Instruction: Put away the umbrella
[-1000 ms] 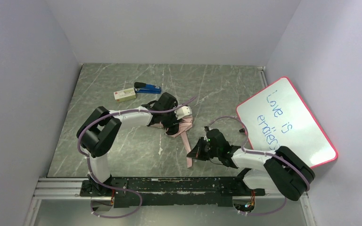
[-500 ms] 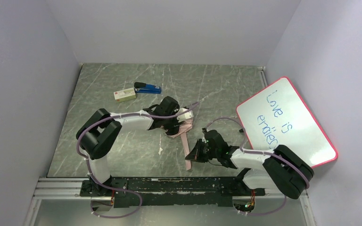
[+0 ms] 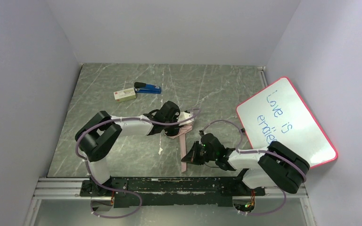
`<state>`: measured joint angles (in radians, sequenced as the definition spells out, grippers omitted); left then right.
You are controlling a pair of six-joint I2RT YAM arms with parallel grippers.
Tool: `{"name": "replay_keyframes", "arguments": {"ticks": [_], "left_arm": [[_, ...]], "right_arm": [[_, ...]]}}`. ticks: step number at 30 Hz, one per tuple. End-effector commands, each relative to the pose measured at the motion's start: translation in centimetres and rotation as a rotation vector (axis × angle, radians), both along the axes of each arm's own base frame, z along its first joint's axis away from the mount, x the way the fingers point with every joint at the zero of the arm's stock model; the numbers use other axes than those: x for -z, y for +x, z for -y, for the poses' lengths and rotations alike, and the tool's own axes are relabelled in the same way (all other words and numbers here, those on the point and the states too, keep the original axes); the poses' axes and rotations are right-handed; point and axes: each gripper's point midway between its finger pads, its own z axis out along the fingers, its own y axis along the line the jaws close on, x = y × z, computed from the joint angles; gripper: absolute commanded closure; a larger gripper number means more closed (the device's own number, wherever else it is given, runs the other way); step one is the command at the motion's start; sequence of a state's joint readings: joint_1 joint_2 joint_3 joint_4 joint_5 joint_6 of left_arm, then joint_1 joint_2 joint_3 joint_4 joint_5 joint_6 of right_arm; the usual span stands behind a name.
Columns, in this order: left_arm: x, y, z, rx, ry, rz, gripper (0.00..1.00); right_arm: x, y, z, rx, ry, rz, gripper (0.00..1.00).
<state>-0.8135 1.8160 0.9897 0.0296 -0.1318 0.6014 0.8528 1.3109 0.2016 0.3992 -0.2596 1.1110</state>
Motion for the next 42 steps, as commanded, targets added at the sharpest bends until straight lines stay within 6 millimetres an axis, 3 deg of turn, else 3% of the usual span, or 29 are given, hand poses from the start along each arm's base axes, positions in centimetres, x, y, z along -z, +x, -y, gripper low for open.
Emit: {"name": "replay_keyframes", "arguments": {"ticks": [1,9,15,25,29,32,42], "left_arm": [[3.8,-0.9,-4.3,-0.074,0.161,-0.018,0.95],[4.6,-2.2,-4.1,-0.048,0.19,0.007,0.95],[4.6,-2.5,-4.5,-0.042,0.209,0.044,0.95],[5.2,-3.6,-4.5,-0.021,0.239,0.092,0.95],[5.2,-3.7,-4.6,-0.013,0.251,0.108,0.95],[5.0,-3.6,-4.6,-0.007,0.253,0.123,0.95],[4.4,-3.6,-4.4,0.013,0.269,0.17,0.95]], "right_arm": [[3.5,-5.2,2.7,-0.088,-0.125,-0.188,1.0],[4.3,-6.1,2.8,-0.113,-0.141,-0.22,0.97],[4.0,-5.6,3.3,-0.084,-0.17,-0.195,0.89],[4.2,-5.9,4.4,-0.061,-0.194,-0.199,0.84],[3.1,-4.3,5.3,0.002,-0.264,-0.13,0.74],[1.3,-2.1,6.3,0.073,-0.331,-0.038,0.67],[-3.9,3.2,10.9,0.352,-0.503,0.172,0.62]]}}
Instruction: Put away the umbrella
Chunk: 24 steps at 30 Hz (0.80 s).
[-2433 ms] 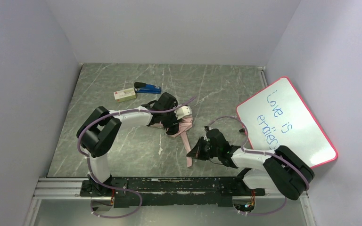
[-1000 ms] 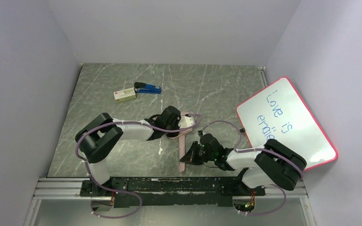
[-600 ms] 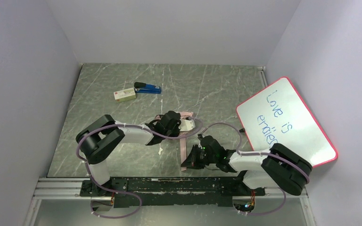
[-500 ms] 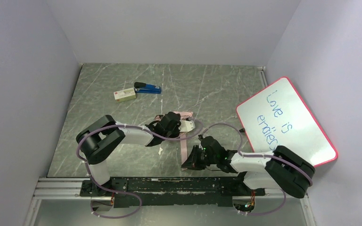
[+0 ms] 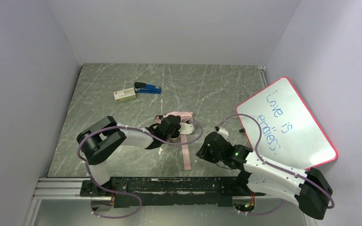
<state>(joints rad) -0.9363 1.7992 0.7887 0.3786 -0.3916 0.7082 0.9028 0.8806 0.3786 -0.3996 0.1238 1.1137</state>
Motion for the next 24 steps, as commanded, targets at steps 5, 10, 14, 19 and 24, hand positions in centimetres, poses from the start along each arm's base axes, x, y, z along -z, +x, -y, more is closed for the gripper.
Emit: {"name": "replay_keyframes", "arguments": {"ticks": [5,10,14,19,24], "left_arm": [[4.7,-3.0,-4.1,0.005,0.235,-0.07,0.95],[4.2,-3.3,-3.9,0.025,0.265,-0.011,0.95],[4.0,-3.4,-3.9,0.028,0.289,0.032,0.95],[3.9,-3.7,-3.7,0.041,0.327,0.089,0.95],[4.0,-4.2,-3.2,0.058,0.373,0.145,0.95]], "right_arm": [[-2.8,7.0,6.0,0.127,-0.333,0.161,0.57],[-5.1,13.3,8.1,0.124,-0.349,0.239,0.51],[-8.3,18.0,8.0,0.054,-0.285,0.385,0.38],[-11.5,23.1,7.9,-0.055,-0.329,0.58,0.36],[-14.3,24.9,5.7,-0.248,-0.308,0.897,0.37]]}}
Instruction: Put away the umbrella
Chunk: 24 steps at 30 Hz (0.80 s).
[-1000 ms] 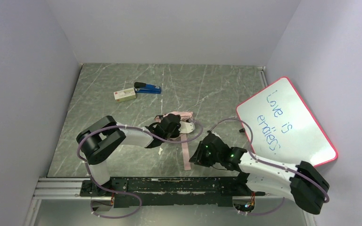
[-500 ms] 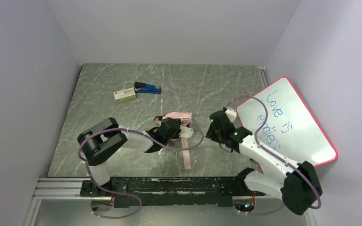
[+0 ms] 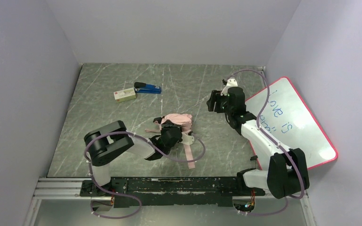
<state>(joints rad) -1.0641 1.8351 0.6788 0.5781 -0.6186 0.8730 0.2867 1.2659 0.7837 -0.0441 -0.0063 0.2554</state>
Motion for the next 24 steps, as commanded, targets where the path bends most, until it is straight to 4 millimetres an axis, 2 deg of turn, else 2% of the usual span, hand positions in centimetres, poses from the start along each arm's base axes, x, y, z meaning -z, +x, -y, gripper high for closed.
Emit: {"name": "replay_keyframes", "arguments": {"ticks": [1,4,7,8,11,14,18,24], "left_arm": [[4.3,-2.0,-2.5,0.012,0.23,-0.041,0.95],[4.6,-2.5,-2.0,0.028,0.253,-0.017,0.95],[5.1,-3.0,-1.8,0.048,0.288,0.012,0.95],[5.1,-3.2,-1.7,0.056,0.304,0.027,0.95],[5.3,-3.6,-1.6,0.074,0.324,0.051,0.95],[5.7,-4.0,-1.5,0.086,0.343,0.059,0.95],[6.0,-4.1,-1.4,0.093,0.358,0.071,0.95],[6.2,-4.3,-1.1,0.105,0.363,0.071,0.95]], "right_arm": [[-3.8,2.0,-2.3,-0.245,-0.067,0.346,0.37],[-4.5,1.9,-3.8,-0.414,-0.148,0.447,0.37],[-3.0,0.4,-6.7,-0.722,-0.19,0.392,0.36],[-1.8,0.1,-7.4,-0.8,-0.192,0.351,0.36],[-0.2,-0.8,-8.6,-0.976,-0.179,0.273,0.35],[0.3,-2.0,-9.7,-1.139,-0.151,0.242,0.34],[0.7,-3.2,-11.0,-1.271,-0.121,0.218,0.34],[3.7,-4.6,-12.4,-1.401,-0.21,0.163,0.35]]}}
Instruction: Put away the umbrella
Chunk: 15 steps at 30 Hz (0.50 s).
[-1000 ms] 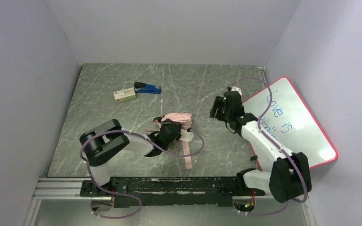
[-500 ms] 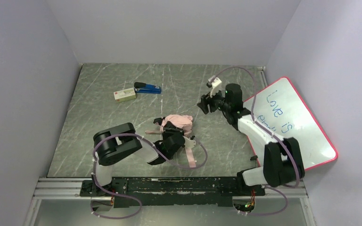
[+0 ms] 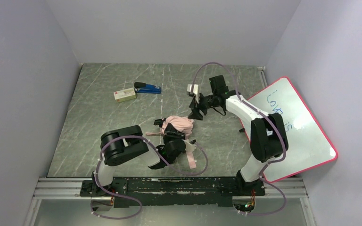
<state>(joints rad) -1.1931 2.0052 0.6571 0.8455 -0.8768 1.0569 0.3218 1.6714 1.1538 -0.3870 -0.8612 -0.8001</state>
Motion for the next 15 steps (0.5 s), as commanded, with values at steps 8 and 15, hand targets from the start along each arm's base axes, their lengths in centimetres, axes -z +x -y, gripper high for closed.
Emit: {"name": "replay_keyframes", "arguments": {"ticks": [8,15], "left_arm": [[5.7,-2.6,-1.5,0.102,0.221,-0.137,0.95],[5.7,-2.8,-1.6,0.109,0.226,-0.135,0.95]], "right_arm": [[4.4,-2.9,-2.7,-0.251,-0.165,0.003,0.35],[7.0,-2.8,-2.3,-0.295,-0.289,-0.03,0.35]]}}
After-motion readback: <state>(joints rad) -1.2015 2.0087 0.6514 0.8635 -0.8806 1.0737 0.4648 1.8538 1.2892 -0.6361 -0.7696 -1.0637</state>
